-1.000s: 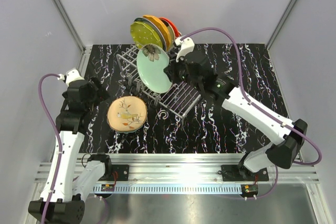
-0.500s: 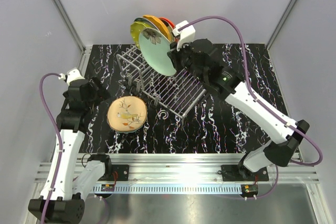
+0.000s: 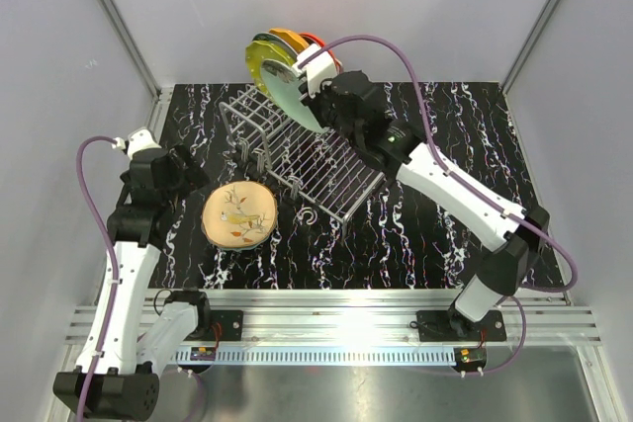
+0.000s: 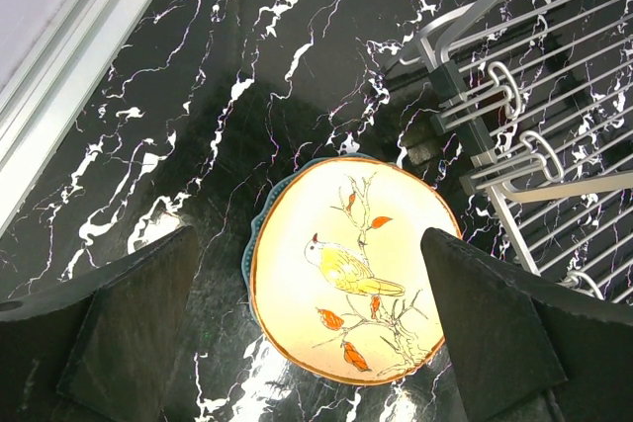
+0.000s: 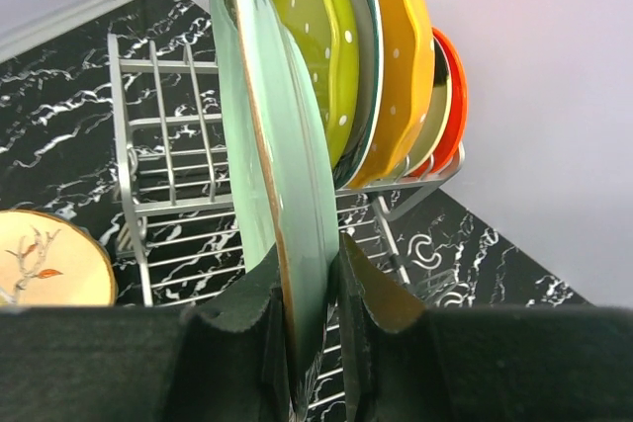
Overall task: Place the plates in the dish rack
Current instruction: Insert the plate into the dish rack
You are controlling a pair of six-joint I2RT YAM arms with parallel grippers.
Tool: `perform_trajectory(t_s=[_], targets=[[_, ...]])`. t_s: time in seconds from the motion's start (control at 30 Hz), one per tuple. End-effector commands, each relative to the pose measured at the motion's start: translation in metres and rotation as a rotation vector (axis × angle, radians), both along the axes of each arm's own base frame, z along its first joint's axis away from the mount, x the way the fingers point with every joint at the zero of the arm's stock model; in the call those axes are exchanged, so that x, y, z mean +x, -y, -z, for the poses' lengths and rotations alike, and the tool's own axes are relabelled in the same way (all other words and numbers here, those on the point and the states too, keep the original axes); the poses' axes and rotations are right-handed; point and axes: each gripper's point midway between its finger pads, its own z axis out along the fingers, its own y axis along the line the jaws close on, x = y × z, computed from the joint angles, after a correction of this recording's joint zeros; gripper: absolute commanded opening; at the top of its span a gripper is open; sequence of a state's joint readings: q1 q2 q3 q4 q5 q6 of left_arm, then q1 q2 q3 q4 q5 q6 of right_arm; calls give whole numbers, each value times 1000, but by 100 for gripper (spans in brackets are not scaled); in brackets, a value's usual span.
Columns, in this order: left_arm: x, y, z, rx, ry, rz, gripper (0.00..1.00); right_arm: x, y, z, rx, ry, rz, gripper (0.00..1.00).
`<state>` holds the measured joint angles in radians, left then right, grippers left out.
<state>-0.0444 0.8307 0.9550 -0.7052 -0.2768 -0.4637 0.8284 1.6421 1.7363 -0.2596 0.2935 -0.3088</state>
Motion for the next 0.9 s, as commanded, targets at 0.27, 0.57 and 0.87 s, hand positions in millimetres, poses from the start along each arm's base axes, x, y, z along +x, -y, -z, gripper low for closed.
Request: perform_trajectory(t_s=[0.27, 0.57, 0.87], targets=[[8, 3, -6, -5, 31, 25, 99, 18, 7, -104, 133, 293, 69, 0], [8, 5, -6, -11, 30, 30, 99, 29, -1, -96, 108, 294, 79, 0], [8, 6, -5, -11, 26, 35, 99, 40, -11, -88, 105, 283, 74, 0]])
